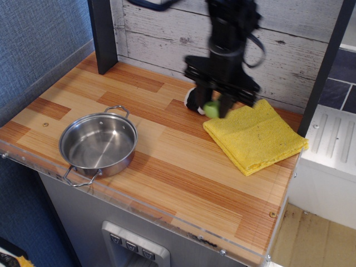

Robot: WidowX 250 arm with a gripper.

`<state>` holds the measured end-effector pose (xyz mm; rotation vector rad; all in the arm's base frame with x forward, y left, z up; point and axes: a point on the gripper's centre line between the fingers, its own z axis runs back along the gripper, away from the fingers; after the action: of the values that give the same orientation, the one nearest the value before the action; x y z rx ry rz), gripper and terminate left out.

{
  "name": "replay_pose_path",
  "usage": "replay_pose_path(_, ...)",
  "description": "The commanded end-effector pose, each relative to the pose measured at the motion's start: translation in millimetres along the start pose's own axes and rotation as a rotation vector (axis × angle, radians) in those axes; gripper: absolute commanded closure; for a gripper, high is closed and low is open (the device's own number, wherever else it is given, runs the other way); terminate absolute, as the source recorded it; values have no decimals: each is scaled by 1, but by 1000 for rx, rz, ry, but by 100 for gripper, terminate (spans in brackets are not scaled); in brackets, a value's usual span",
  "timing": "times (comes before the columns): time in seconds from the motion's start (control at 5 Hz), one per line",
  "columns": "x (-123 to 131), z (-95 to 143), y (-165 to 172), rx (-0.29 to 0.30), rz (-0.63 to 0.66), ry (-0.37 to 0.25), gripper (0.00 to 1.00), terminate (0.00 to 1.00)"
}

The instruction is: Put the green spatula on top of the yellow cloth.

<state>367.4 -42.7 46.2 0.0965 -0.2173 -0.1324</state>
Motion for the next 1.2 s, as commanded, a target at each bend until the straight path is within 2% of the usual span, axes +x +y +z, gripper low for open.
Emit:
replay_pose_path(0.0, 12, -1, -25, -27, -80, -31, 100, 0)
replay_pose_path(0.2, 6, -4, -25, -2, -74, 7, 0, 0)
replay_pose_path(0.6, 4, 2, -13, -16, -26, -1, 0, 0)
replay_pose_path(0.8, 5, 17, -4, -17, -13, -34, 0, 0)
replay_pose_path(1.0, 4, 45, 6, -30, 10, -103, 0, 0)
